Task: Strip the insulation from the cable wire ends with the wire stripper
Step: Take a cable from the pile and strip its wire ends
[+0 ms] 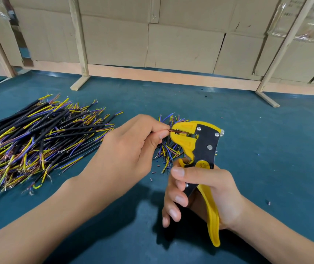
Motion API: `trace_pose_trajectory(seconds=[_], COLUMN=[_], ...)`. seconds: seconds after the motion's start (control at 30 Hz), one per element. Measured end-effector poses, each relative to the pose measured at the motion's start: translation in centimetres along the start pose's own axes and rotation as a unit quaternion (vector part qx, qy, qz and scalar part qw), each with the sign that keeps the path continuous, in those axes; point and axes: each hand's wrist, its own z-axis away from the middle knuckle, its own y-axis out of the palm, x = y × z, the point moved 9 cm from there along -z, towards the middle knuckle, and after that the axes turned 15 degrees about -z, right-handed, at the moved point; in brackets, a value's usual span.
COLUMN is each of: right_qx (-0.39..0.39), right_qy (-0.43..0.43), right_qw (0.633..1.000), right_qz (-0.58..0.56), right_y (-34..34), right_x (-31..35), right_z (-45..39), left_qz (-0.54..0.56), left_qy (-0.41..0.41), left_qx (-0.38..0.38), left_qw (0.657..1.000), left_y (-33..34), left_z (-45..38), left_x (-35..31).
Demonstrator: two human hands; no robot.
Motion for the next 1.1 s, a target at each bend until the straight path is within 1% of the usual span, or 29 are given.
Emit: trace_pose_trajectory(seconds=[0.17,0.27,0.4,0.63,0.87,1.1], right_qx=[0.002,0.005,0.011,0.032,0.031,-0.001], right_qy=[-0.004,0.002,0.004,0.004,-0.003,0.008], right_qw=[1.0,1.0,1.0,0.999,1.0,1.0], right_qz=[0.006,0.004,0.008,0.0,0.001,0.0], right_y=[0.0,0.0,0.1,0.4,0.5,0.7], right_x=[0.1,0.0,0.1,0.1,0.3,0.6], right_z=[0.0,0.0,0.1,0.2,0.1,0.3], left_qz=[-0.03,-0.024,0.02,0.097,0.126,0.119], left_qy=[0.023,0.03,0.008,-0.043,-0.066,-0.068], left_qx=[0.002,0.002,-0.003,0.034,0.048,0.04], left_qw=[0.999,0.999,1.0,0.994,0.989,0.99], left_y=[-0.1,-0.1,-0.3,0.1,0.4,0.2], left_z=[0.0,0.0,0.0,-0.2,0.0,-0.1], left_x=[-0.1,-0.2,0.1,0.9,1.0,1.0])
